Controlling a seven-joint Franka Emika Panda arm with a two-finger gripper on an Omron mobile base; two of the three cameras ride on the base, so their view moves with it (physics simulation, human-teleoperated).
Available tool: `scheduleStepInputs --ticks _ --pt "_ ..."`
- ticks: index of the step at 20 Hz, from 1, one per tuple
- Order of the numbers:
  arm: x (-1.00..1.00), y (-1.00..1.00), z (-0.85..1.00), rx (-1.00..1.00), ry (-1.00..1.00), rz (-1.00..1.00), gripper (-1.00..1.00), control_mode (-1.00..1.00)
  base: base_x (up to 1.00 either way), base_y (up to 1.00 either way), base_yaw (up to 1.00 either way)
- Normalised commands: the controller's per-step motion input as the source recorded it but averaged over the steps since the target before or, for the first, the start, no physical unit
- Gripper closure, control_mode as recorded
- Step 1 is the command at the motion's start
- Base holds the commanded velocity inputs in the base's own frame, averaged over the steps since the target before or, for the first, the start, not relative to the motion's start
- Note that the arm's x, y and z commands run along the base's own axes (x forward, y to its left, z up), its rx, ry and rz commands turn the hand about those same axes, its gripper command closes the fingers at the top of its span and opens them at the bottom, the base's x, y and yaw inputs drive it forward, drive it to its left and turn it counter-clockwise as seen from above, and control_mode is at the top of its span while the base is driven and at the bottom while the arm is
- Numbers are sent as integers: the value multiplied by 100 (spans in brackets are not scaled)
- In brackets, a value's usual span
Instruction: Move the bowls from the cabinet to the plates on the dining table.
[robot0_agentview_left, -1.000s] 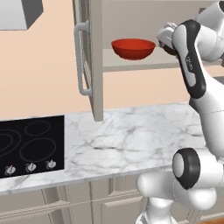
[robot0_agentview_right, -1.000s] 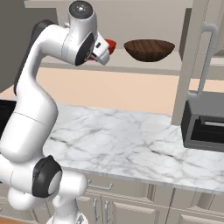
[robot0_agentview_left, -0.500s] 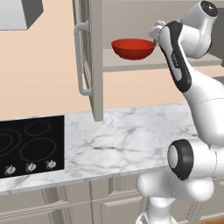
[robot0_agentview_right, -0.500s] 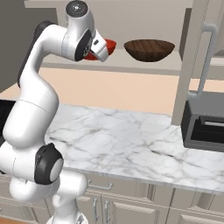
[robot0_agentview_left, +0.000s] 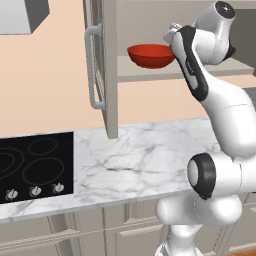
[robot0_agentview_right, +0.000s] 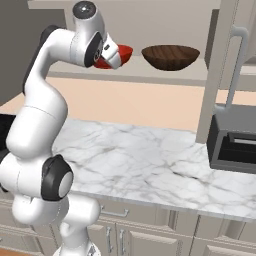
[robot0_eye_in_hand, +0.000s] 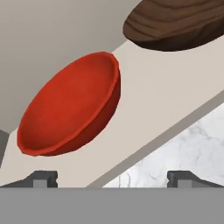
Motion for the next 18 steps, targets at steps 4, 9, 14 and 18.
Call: scheduleStepInputs --ticks 4,9,14,18 --pt "3 1 0 16 1 0 -100 -100 0 0 0" --pt "10 1 -3 20 1 0 -100 -100 0 0 0" --pt "16 0 -13 11 1 0 -100 -100 0 0 0" --pt "11 0 0 10 0 0 -100 -100 0 0 0"
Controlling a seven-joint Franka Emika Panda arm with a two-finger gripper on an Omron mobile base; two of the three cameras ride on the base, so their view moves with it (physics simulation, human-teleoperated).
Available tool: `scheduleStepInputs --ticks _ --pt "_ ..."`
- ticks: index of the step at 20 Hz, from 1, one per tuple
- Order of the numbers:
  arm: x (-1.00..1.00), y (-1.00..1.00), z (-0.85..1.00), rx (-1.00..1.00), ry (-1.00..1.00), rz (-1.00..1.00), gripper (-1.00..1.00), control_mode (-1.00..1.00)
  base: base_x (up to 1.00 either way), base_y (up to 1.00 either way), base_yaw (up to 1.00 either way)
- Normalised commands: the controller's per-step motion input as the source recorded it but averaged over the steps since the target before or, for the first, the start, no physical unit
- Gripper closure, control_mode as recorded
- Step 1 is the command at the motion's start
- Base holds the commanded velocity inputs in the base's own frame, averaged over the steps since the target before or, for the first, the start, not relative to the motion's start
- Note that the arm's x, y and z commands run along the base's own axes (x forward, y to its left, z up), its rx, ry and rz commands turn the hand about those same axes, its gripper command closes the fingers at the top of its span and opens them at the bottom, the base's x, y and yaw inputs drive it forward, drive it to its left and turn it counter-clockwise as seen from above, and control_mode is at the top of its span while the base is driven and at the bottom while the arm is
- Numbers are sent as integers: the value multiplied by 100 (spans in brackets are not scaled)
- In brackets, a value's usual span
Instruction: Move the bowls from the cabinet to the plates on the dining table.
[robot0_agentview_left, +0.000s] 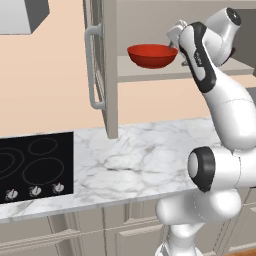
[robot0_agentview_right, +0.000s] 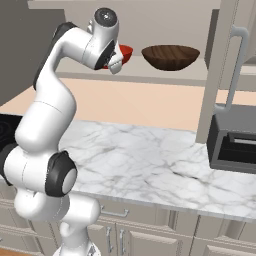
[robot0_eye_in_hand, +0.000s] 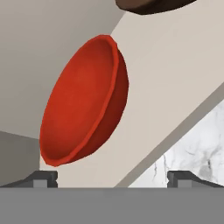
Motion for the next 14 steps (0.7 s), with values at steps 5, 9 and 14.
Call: scheduleStepInputs --ticks 5,9,14 --pt "36 0 0 7 1 0 -100 -100 0 0 0" --pt "30 0 0 2 0 0 -100 -100 0 0 0" --pt "21 0 0 3 0 0 -100 -100 0 0 0"
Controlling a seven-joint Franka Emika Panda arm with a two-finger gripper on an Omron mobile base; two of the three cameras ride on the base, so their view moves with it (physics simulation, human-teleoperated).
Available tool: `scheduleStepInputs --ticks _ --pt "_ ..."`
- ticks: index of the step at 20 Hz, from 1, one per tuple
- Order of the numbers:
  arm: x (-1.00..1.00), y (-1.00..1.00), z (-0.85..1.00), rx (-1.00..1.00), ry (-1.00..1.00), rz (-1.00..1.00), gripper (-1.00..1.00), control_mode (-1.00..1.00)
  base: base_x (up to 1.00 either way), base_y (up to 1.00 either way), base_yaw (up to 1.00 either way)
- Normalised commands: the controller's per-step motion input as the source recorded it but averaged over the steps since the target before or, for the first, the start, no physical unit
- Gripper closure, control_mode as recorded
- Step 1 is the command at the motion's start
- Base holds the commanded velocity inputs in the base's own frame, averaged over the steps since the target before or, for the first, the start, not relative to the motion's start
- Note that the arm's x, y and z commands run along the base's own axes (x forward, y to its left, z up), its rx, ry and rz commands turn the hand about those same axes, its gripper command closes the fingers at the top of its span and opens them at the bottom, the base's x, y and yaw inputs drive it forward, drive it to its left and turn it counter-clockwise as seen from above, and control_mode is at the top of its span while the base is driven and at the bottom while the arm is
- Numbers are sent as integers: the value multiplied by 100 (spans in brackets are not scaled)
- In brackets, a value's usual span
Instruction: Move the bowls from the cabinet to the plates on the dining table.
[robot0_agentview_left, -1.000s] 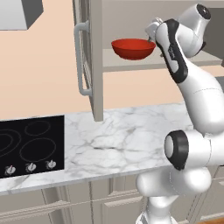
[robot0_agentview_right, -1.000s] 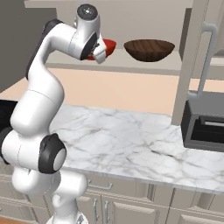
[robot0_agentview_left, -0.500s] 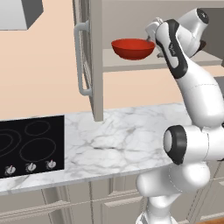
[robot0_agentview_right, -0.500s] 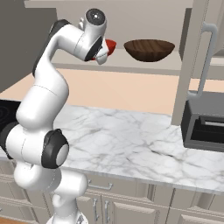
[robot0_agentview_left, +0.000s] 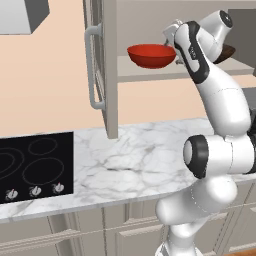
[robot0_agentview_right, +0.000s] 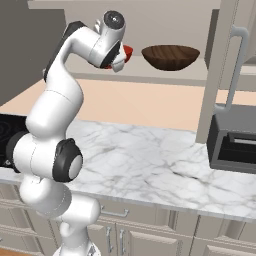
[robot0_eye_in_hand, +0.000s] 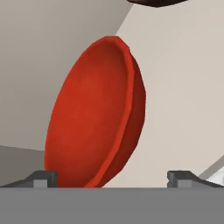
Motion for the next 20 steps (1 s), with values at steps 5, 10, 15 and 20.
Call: scheduleStepInputs --ticks 5,10,15,20 --pt "4 0 -15 3 1 0 -100 -100 0 0 0" --pt "24 0 -30 0 1 0 -100 -100 0 0 0" --pt "32 0 -8 0 4 0 -100 -100 0 0 0" --pt "29 0 0 3 7 0 -100 -100 0 0 0"
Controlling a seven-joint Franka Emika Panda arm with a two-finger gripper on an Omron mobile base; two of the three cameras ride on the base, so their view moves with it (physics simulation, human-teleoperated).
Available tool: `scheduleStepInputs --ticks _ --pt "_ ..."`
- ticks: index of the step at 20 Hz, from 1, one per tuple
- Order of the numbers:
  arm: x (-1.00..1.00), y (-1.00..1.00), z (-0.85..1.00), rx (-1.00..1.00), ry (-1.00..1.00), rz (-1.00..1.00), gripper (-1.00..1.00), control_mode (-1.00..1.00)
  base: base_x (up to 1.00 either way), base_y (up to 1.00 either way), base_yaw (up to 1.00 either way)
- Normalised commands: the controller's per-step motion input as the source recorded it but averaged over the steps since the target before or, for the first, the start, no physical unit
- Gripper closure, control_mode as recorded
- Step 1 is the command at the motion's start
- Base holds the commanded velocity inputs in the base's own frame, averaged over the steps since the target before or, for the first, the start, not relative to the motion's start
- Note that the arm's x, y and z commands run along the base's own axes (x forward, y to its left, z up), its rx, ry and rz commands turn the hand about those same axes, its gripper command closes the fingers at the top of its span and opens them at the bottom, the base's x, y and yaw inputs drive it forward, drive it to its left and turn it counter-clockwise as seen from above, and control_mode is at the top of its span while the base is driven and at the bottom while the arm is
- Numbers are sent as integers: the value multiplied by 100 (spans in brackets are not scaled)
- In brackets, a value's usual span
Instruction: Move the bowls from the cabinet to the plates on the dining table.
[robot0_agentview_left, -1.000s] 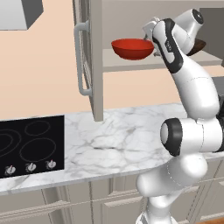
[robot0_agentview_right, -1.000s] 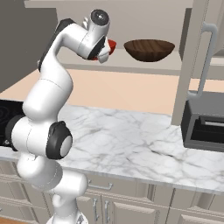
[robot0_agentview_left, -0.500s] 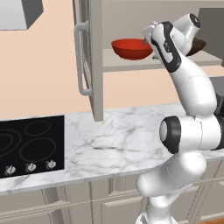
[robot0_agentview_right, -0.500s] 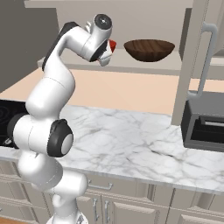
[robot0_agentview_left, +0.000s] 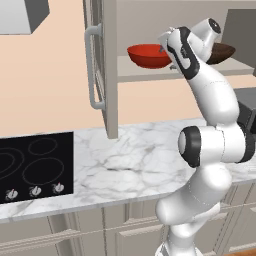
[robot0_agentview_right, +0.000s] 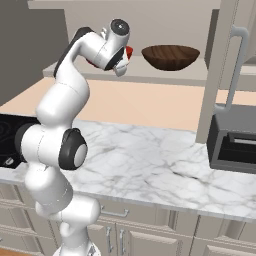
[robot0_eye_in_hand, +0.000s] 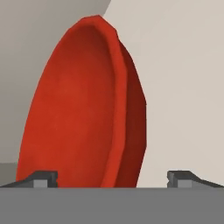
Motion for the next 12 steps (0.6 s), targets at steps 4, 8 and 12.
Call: scheduleStepInputs --ticks 4,8,12 --pt "17 0 0 3 6 0 -100 -100 0 0 0" --pt "0 0 0 0 0 0 100 -100 0 0 0" --pt "0 0 0 0 0 0 100 -100 0 0 0"
